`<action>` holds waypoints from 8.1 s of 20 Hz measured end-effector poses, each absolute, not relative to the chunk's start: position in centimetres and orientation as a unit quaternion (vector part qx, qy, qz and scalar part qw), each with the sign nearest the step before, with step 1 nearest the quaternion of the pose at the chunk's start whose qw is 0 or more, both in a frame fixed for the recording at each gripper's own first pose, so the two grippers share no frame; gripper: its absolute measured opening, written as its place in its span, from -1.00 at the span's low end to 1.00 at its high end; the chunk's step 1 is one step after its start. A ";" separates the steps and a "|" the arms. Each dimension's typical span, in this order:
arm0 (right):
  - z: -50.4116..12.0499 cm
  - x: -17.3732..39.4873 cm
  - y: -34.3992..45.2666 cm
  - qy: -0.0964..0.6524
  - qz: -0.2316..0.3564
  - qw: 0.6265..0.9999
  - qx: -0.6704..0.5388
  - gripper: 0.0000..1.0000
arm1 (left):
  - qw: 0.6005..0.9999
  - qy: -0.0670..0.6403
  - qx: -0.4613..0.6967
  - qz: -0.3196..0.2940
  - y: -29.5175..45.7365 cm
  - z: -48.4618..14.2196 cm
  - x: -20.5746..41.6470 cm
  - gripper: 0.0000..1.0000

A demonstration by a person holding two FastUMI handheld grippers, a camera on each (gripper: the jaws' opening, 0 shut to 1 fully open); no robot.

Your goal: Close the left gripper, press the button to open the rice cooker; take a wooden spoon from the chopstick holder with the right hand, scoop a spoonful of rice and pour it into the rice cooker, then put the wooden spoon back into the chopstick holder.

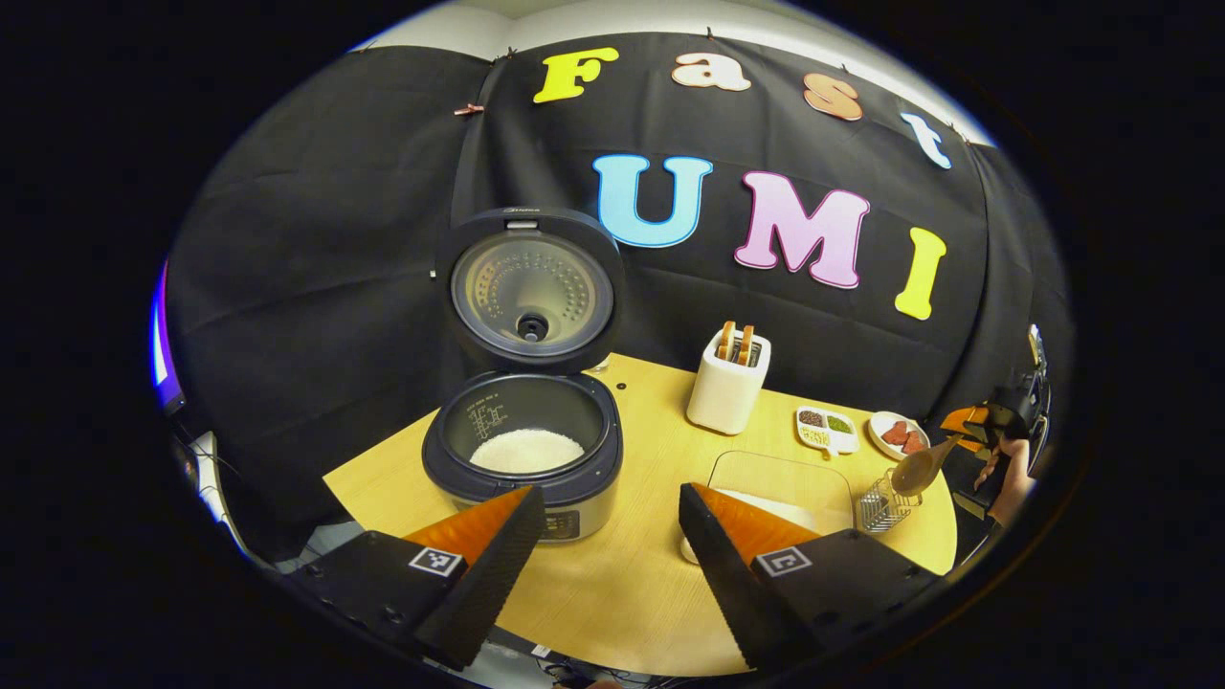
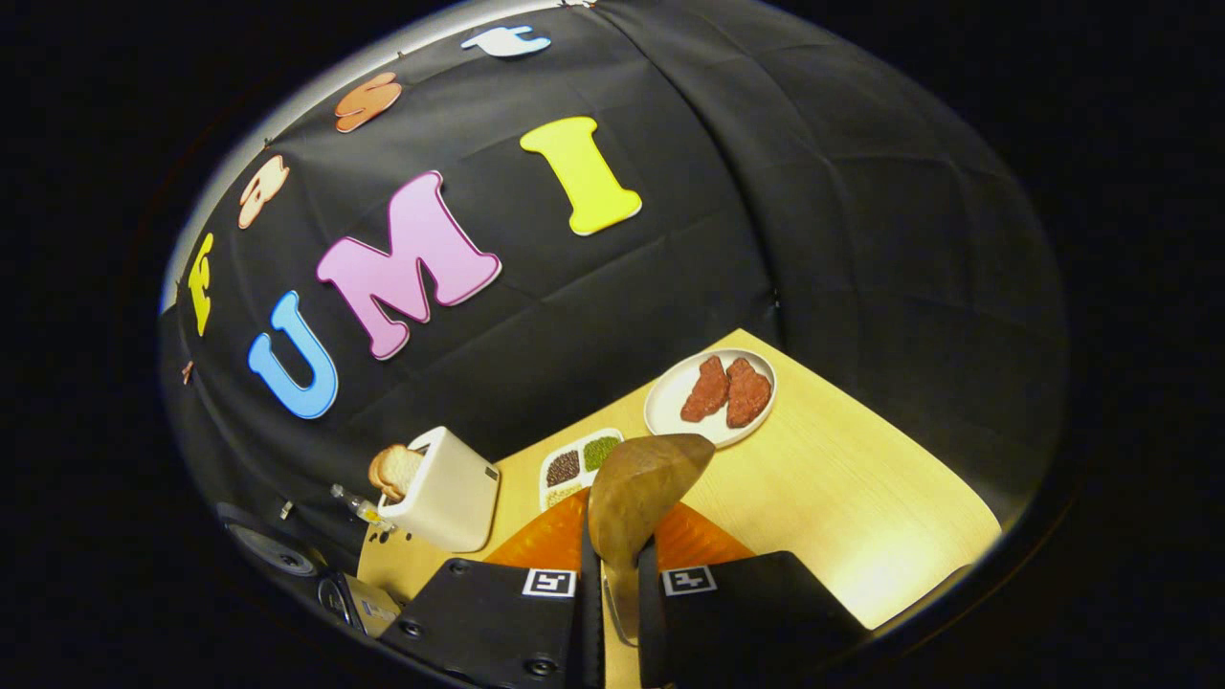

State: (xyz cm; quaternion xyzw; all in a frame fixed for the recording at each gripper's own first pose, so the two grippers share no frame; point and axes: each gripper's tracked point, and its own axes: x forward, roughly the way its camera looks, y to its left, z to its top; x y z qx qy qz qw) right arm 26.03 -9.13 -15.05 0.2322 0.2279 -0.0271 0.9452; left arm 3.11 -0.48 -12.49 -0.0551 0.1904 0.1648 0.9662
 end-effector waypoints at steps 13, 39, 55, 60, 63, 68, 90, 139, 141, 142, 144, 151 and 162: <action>-13.1 20.5 8.4 0.235 0.109 0.950 0.175 -0.64 | 0.965 0.198 -0.098 0.143 7.1 -14.9 1.7 0.84; -27.0 15.4 18.3 0.351 0.138 0.919 0.113 -0.63 | 0.952 0.227 -0.126 0.163 9.4 -18.3 -1.3 0.91; -24.8 15.1 17.5 0.403 0.105 0.858 0.299 -0.63 | 0.954 0.212 -0.133 0.164 9.5 -16.9 -1.0 0.91; -23.4 15.9 12.8 0.390 0.054 0.844 0.365 -0.63 | 0.958 0.201 -0.127 0.160 9.5 -15.8 -0.7 0.91; -22.5 16.3 10.6 0.382 0.026 0.829 0.408 -0.63 | 0.961 0.194 -0.116 0.158 9.7 -14.9 -0.4 0.91; -20.1 16.7 9.3 0.363 0.007 0.805 0.469 -0.63 | 0.965 0.185 -0.107 0.152 10.2 -13.8 -0.1 0.91; -11.5 15.2 31.9 0.365 0.135 0.774 0.500 -0.63 | 0.965 0.165 -0.124 0.161 19.4 -13.5 -2.8 0.91; -9.3 8.3 48.4 0.140 0.437 0.889 -0.011 -0.64 | 0.965 0.146 -0.124 0.182 23.5 -12.1 -2.9 0.91; -7.4 9.2 46.2 0.148 0.411 0.899 0.040 -0.64 | 0.967 0.142 -0.121 0.172 22.6 -11.7 -2.4 0.91; -6.7 9.8 44.8 0.152 0.398 0.903 0.065 -0.64 | 0.969 0.140 -0.118 0.166 22.0 -11.5 -2.1 0.91; -5.2 10.8 41.7 0.157 0.368 0.910 0.108 -0.64 | 0.972 0.138 -0.112 0.154 20.7 -11.1 -1.5 0.91; -2.6 15.8 26.9 0.156 0.243 0.936 0.202 -0.65 | 0.981 0.127 -0.097 0.112 15.1 -9.4 1.0 0.91; -4.4 22.5 1.3 0.129 0.028 0.949 0.285 -0.64 | 0.981 0.129 -0.094 0.111 8.6 -8.4 4.6 0.91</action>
